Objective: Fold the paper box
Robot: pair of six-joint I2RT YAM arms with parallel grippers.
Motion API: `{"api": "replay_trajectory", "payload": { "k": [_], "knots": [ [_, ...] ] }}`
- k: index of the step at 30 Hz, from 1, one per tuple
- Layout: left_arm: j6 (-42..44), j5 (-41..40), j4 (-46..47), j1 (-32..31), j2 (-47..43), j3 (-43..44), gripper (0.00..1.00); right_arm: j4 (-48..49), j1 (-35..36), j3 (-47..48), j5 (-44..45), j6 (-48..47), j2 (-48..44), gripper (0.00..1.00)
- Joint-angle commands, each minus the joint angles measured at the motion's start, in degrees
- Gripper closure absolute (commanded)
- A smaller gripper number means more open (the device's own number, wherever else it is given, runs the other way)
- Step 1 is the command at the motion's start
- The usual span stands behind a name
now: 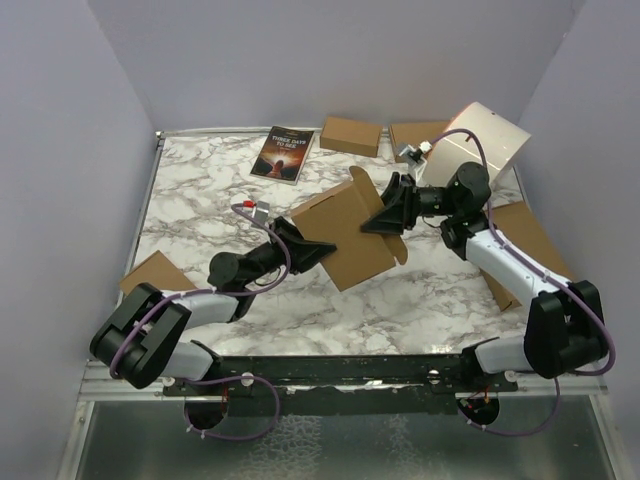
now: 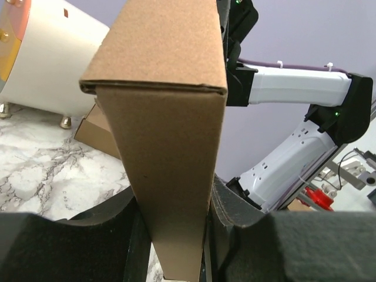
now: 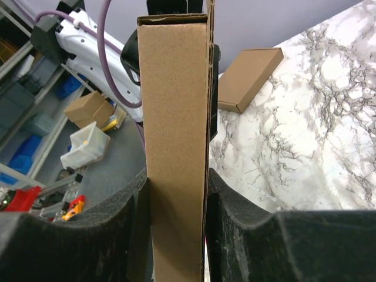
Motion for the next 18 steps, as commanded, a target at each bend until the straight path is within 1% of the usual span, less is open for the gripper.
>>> {"api": "replay_trajectory", "payload": {
  "k": [1,3,6,8,10,11,15,17,18],
  "knots": [
    [2.5,3.5,14.2,1.3,-1.3,0.6,0.90,-6.9,0.2,0.7,-3.3,-11.0,-3.0,0.59],
    [2.4,4.6,14.3,2.0,-1.6,0.4,0.92,-12.5,-0.1,2.2,-4.8,-17.2,-3.9,0.48],
    [2.1,6.4,14.2,3.3,-2.2,-0.2,0.95,-25.3,-1.6,5.6,-5.3,-29.6,-5.5,0.31],
    [1.8,7.9,14.2,4.2,-2.4,-0.6,0.98,-32.1,-3.4,7.6,-5.5,-36.5,-6.1,0.24],
    [1.5,9.6,14.1,4.9,-2.3,-0.9,1.00,-38.7,-5.2,9.5,-6.4,-43.1,-6.1,0.23],
    [1.5,10.6,14.0,5.2,-2.3,-1.1,1.00,-42.9,-6.3,11.7,-6.4,-47.0,-6.1,0.20],
    [2.2,14.3,13.2,5.9,-2.6,-1.7,1.00,-59.0,-10.3,21.8,-7.3,-60.7,-4.0,0.19],
    [4.7,15.9,10.2,5.9,-3.3,-2.0,1.00,-64.8,-11.8,27.1,-7.8,-63.7,-2.4,0.19],
    [6.2,16.2,8.6,5.9,-3.9,-2.3,1.00,-66.0,-12.3,29.2,-7.9,-63.5,-1.9,0.19]
  ]
}}
